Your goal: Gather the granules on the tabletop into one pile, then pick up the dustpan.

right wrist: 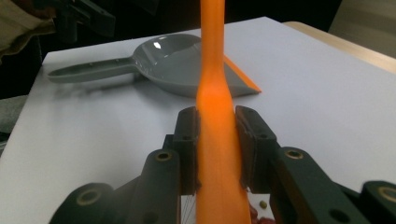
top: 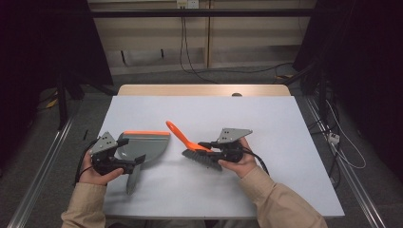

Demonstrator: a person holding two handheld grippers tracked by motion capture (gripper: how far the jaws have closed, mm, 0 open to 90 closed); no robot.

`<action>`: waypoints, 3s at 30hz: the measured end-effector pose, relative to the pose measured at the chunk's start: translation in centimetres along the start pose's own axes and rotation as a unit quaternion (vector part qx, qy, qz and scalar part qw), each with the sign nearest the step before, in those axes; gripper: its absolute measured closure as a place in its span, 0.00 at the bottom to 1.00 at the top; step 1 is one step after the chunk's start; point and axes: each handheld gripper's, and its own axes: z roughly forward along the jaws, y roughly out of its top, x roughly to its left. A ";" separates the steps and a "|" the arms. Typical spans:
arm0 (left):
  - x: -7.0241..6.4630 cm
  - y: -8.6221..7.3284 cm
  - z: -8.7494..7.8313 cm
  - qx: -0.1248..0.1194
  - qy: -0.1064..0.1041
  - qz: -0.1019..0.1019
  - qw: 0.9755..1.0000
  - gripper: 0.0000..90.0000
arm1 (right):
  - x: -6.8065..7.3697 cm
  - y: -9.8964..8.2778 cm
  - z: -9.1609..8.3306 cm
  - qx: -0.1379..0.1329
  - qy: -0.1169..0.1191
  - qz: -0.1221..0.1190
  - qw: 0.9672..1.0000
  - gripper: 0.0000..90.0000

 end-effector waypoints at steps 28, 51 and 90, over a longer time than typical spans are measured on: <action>-3.2 -1.5 -1.4 0.068 0.000 -0.019 0.998 0.12 | -1.3 -0.5 -7.2 -0.001 -0.093 0.055 0.994 0.79; -2.9 -3.4 -0.6 0.104 0.067 -0.066 0.990 0.14 | -1.2 -1.7 -9.4 -0.008 -0.127 0.057 0.990 0.79; -0.2 -3.0 -0.6 0.138 0.077 -0.056 0.986 0.70 | -1.6 -2.3 -9.9 -0.016 -0.144 0.075 0.987 0.79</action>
